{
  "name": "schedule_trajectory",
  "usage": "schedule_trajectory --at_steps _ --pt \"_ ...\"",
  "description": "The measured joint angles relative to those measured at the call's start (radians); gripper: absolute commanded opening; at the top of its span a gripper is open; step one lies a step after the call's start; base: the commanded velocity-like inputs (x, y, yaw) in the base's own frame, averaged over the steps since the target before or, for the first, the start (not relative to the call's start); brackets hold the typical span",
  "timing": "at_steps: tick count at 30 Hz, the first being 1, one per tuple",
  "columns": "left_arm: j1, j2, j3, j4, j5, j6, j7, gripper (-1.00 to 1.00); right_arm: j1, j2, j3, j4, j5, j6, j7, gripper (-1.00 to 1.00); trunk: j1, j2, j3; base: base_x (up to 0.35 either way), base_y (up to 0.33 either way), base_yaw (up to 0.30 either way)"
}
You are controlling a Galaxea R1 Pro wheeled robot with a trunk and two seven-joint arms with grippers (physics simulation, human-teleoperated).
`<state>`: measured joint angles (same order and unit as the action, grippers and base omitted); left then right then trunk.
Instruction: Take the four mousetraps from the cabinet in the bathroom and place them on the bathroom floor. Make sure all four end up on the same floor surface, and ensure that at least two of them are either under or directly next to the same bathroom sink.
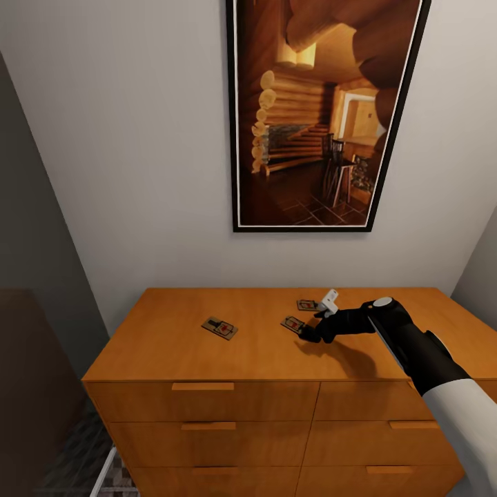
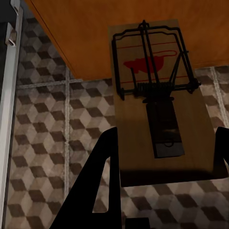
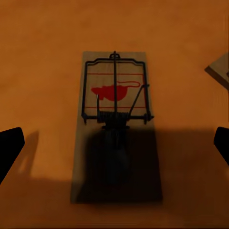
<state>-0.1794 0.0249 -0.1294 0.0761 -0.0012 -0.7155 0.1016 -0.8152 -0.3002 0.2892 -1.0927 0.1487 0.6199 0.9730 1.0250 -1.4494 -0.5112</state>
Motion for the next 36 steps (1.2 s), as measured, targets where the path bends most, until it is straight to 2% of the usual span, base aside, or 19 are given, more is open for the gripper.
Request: schedule_trajectory --at_steps 18,36 --pt "0.000 0.000 0.000 0.000 0.000 0.000 0.000 -1.00 0.000 0.000 0.000 0.052 0.001 -0.033 0.000 1.00 0.000 0.000 0.000 0.000 0.000 0.000" --pt "0.000 0.000 0.000 0.000 0.000 0.000 0.000 -1.00 0.000 0.000 0.000 0.061 0.001 -0.046 0.001 1.00 0.000 0.000 0.000 0.000 0.000 0.000"
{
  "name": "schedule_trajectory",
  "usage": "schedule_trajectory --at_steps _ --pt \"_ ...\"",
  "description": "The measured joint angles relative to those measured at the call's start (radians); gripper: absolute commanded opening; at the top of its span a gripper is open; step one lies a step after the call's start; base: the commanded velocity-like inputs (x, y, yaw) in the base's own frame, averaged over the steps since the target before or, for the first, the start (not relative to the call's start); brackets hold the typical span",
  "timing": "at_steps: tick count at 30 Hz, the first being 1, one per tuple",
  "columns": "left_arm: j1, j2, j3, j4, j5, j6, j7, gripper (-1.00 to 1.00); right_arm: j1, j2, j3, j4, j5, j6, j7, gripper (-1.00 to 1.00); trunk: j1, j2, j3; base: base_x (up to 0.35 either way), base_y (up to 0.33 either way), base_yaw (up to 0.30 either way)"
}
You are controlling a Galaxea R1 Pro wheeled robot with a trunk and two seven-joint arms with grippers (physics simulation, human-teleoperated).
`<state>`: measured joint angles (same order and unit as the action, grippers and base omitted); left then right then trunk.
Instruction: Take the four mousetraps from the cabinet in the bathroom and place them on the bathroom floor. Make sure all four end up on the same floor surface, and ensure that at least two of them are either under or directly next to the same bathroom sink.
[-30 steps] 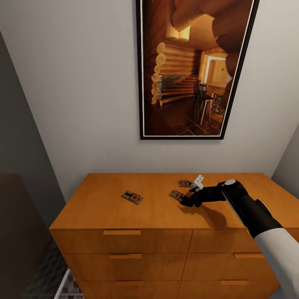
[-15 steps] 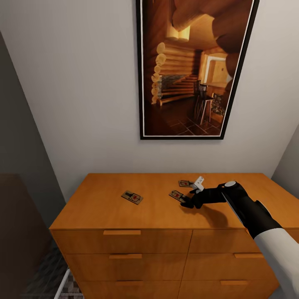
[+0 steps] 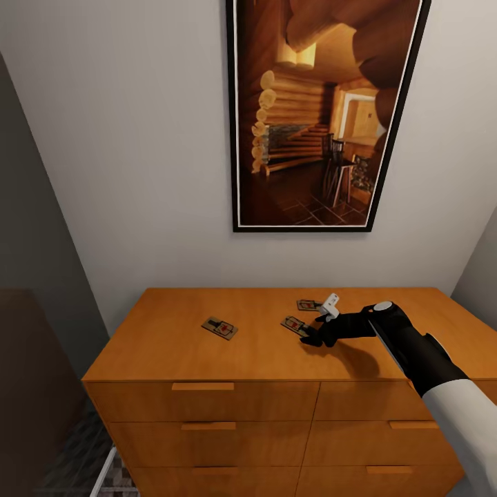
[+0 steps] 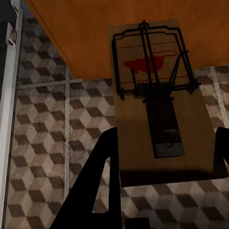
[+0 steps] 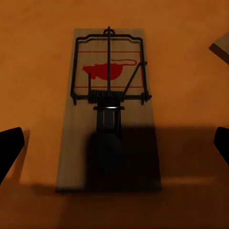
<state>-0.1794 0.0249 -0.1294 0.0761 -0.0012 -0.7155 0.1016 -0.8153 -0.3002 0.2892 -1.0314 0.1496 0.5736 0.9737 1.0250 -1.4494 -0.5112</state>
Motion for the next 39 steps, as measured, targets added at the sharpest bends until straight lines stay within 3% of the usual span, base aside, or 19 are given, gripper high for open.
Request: schedule_trajectory --at_steps 39 --pt "0.002 0.000 0.000 0.000 0.000 0.000 0.000 -1.00 0.000 -0.001 -0.001 0.015 -0.006 -0.010 0.000 1.00 0.000 0.000 0.000 0.000 0.000 0.000"
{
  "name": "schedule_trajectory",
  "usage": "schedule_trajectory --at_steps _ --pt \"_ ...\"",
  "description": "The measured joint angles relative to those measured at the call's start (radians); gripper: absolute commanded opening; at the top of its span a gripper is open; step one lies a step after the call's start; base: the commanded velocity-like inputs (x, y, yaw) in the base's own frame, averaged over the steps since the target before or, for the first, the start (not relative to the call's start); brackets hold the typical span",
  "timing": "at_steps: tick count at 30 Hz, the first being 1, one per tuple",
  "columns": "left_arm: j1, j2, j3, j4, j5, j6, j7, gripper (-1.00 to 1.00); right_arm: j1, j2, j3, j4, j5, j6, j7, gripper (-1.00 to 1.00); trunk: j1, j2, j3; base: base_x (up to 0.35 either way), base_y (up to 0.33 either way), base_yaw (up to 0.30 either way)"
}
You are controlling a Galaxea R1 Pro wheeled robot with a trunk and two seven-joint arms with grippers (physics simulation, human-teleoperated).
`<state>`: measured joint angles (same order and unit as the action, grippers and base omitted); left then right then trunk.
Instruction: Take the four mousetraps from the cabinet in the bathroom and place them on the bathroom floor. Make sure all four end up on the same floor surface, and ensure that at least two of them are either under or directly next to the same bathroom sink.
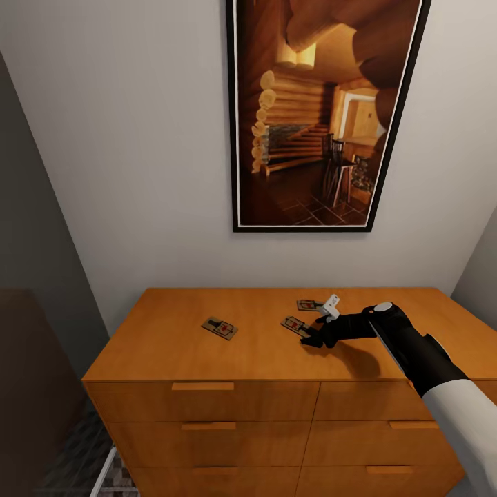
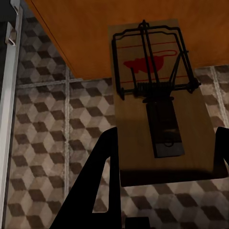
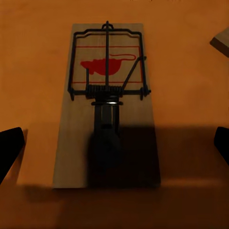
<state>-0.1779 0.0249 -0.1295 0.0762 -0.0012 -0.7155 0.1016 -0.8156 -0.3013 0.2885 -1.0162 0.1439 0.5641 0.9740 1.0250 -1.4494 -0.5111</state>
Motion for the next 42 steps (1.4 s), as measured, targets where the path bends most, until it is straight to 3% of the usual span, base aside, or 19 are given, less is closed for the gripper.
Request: schedule_trajectory --at_steps 42 --pt "0.004 0.000 0.000 0.000 0.000 0.000 0.000 -1.00 0.000 0.001 0.000 -0.003 0.005 0.002 0.001 1.00 0.000 0.000 0.000 0.000 0.000 0.000"
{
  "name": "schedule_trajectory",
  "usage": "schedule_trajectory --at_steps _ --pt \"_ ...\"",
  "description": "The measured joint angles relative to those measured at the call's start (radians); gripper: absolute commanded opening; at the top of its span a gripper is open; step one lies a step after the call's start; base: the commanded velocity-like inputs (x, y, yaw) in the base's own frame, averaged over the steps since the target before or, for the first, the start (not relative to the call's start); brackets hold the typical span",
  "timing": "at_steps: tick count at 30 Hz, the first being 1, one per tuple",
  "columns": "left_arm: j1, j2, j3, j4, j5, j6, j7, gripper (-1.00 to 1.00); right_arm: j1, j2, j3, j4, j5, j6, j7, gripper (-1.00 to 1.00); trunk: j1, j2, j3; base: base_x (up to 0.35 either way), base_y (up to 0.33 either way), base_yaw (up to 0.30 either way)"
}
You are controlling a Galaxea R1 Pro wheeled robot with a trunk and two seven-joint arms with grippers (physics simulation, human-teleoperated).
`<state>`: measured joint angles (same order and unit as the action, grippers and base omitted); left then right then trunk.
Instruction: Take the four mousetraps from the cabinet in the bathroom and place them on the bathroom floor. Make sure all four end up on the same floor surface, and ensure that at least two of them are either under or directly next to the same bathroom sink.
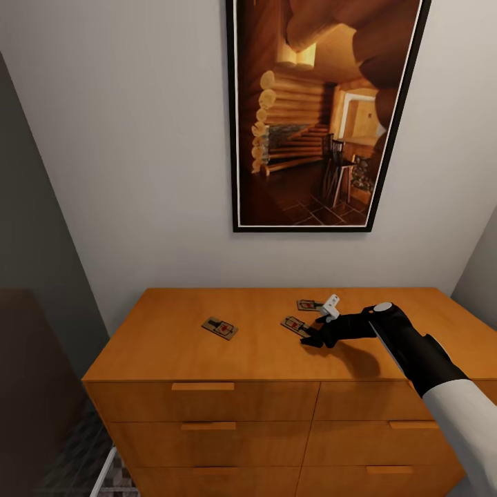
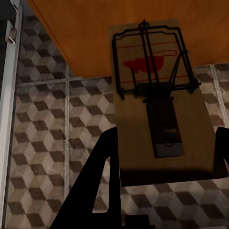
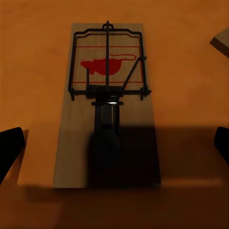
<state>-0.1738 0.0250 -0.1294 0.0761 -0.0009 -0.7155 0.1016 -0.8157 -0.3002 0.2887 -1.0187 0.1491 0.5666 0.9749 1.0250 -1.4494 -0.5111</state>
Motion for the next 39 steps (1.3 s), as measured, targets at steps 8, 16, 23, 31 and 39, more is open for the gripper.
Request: schedule_trajectory --at_steps 8,16,23,31,39 --pt "0.001 0.000 0.000 0.000 0.000 0.000 0.000 -1.00 0.000 0.000 0.000 -0.001 0.002 0.000 0.000 1.00 0.000 0.000 0.000 0.000 0.000 0.000" --pt "0.001 0.000 0.000 0.000 0.000 0.000 0.000 -1.00 0.000 0.000 0.000 -0.003 0.003 0.001 0.000 1.00 0.000 0.000 0.000 0.000 0.000 0.000" --pt "0.001 0.000 0.000 0.000 0.000 0.000 0.000 -1.00 0.000 0.000 0.000 -0.003 0.004 0.001 0.000 1.00 0.000 0.000 0.000 0.000 0.000 0.000" --pt "0.001 0.000 0.000 0.000 0.000 0.000 0.000 -1.00 0.000 0.000 0.000 -0.004 0.005 0.001 0.000 1.00 0.000 0.000 0.000 0.000 0.000 0.000" --pt "0.001 0.000 0.000 0.000 0.000 0.000 0.000 -1.00 0.000 0.000 0.000 -0.005 0.005 0.001 0.000 1.00 0.000 0.000 0.000 0.000 0.000 0.000"
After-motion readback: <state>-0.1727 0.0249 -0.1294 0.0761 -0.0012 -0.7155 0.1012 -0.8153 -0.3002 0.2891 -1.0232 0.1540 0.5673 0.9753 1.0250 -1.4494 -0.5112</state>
